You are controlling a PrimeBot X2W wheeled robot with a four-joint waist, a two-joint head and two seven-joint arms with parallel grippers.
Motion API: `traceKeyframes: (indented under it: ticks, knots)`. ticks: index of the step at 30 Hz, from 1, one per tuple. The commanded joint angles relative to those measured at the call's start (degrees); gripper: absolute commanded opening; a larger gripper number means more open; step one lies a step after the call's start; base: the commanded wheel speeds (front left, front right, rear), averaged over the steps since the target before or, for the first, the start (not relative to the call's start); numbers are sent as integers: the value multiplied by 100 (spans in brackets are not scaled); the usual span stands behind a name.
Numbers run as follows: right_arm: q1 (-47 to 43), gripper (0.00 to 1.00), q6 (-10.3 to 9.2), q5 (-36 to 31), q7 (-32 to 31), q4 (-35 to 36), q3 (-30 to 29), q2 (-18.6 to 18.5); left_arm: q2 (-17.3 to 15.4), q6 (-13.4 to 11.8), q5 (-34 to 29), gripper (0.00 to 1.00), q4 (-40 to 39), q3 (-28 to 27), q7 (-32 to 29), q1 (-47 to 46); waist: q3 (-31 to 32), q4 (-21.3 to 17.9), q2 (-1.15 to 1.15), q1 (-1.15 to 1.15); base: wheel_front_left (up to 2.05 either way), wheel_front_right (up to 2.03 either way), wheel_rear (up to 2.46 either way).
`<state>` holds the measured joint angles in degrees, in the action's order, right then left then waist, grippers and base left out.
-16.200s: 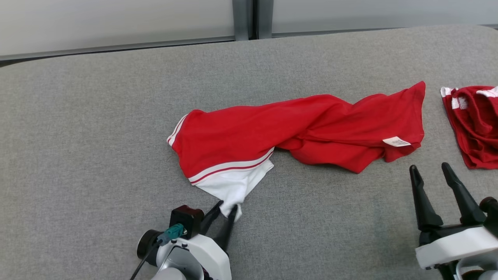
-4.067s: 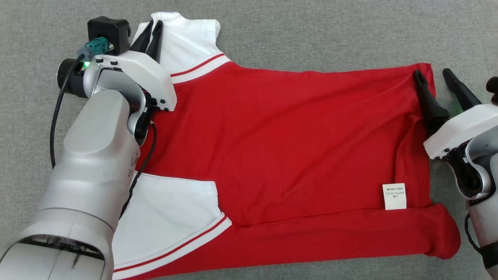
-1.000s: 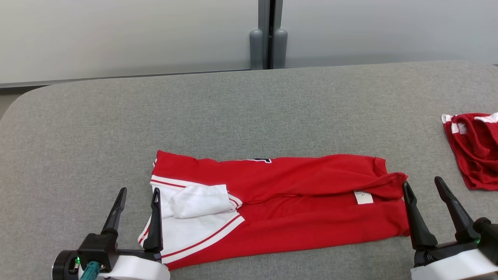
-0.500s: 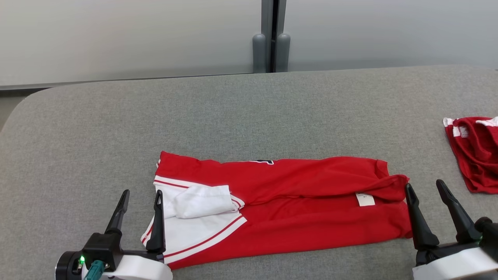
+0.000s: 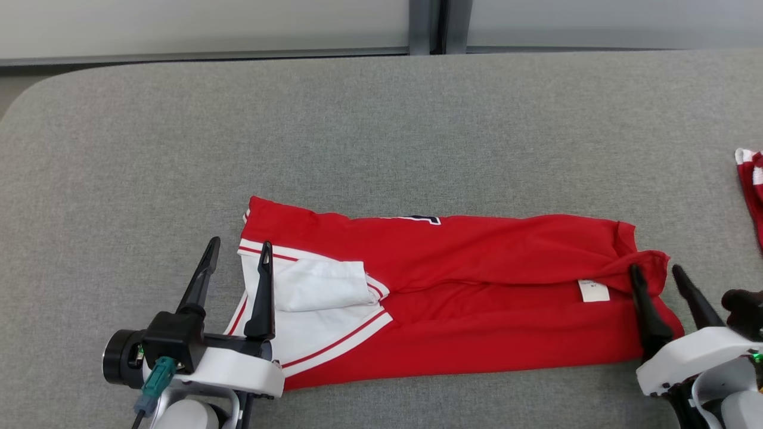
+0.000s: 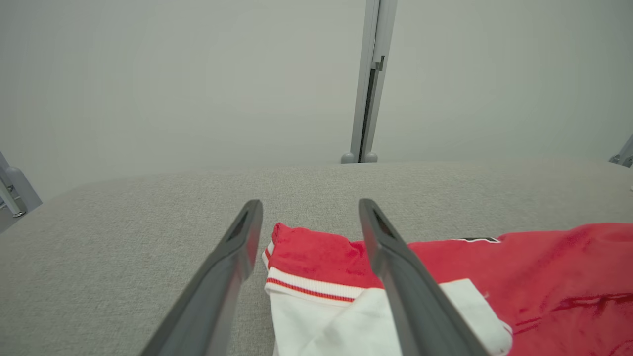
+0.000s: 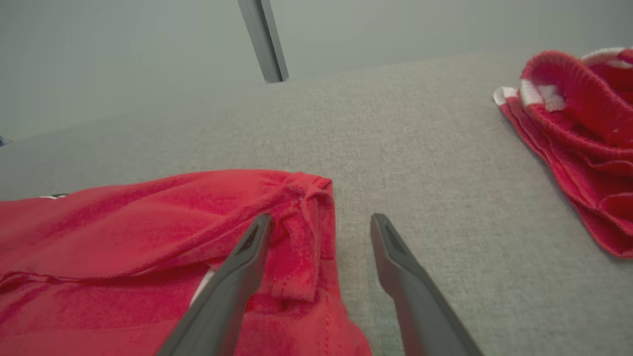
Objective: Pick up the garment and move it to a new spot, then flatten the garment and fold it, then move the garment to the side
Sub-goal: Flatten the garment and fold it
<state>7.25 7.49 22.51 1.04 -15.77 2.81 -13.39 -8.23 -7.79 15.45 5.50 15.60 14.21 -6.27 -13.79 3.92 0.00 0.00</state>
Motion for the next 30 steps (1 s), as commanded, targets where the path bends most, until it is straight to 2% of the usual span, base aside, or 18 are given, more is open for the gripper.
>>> traceKeyframes:
  ticks: [1,5,10,11,12,13,14,21,30]
  knots:
    - [89,100,0,106,-81,-222,68,57,4,7,-52,100,28,-5,43,-120,-172,62,0,0,0,0,0]
    - [71,100,0,312,-323,-617,283,188,36,30,-57,100,73,0,64,-222,-300,56,0,0,0,0,0]
    - [-44,100,2,447,-277,-698,443,319,34,27,-61,100,95,-31,77,-283,-350,8,0,0,0,0,0]
    - [-50,91,2,480,-230,-692,465,339,39,23,-66,100,96,-35,80,-288,-357,-4,0,0,0,0,0]
    - [-40,64,2,482,-193,-692,482,342,34,19,-66,100,93,-44,85,-297,-366,-24,0,0,0,0,0]
    - [-25,43,1,502,-173,-711,501,353,28,22,-72,100,91,-52,88,-310,-370,-39,0,0,0,0,0]
    - [1,0,1,537,-116,-694,537,363,23,28,-81,100,89,-52,86,-324,-373,-51,0,0,0,0,0]
    - [232,0,-4,601,258,-527,478,137,-9,31,-86,100,68,-85,95,-384,-389,-103,0,0,0,0,0]
    - [-26,0,-5,811,421,-448,6,-424,18,-32,-42,100,26,-152,98,-260,-288,-165,0,0,0,0,0]
